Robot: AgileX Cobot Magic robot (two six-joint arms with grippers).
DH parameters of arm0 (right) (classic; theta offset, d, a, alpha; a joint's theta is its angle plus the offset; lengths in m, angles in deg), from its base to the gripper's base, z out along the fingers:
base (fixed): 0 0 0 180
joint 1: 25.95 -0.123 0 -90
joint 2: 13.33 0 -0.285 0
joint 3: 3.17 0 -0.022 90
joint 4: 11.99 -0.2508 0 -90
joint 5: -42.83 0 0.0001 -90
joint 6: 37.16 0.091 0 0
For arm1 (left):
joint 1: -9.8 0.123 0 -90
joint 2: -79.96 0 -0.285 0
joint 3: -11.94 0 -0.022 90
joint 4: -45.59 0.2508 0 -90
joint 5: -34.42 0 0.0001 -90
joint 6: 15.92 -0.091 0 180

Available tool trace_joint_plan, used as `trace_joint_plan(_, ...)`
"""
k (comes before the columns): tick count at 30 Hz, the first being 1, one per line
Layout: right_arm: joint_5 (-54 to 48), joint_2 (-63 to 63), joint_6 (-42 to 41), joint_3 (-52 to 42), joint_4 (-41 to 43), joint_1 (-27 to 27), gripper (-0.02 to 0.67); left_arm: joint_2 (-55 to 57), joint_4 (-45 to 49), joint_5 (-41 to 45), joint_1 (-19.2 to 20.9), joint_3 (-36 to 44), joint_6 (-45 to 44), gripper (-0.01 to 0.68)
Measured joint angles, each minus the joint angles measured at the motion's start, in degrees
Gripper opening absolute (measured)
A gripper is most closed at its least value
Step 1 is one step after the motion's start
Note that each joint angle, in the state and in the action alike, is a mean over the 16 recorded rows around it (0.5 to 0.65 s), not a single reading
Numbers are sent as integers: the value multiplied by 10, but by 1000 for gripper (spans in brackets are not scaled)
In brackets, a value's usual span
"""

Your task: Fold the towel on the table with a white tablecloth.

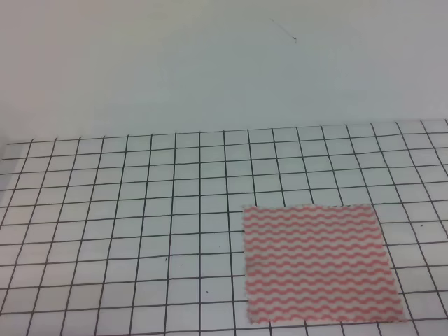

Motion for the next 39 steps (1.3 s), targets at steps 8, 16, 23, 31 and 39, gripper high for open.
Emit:
trace_joint_plan(8,0,0,0,0,0,0,-1,0,0,0,0,0,0,0)
trace_joint_plan(16,0,0,0,0,0,0,-1,0,0,0,0,0,0,0)
trace_joint_plan(23,-1,0,0,0,0,0,-1,0,0,0,0,0,0,0)
trace_joint_plan(31,-1,0,0,0,0,0,-2,0,0,0,0,0,0,0)
trace_joint_plan(39,-2,0,0,0,-2,0,-2,0,2,0,0,0,0,0)
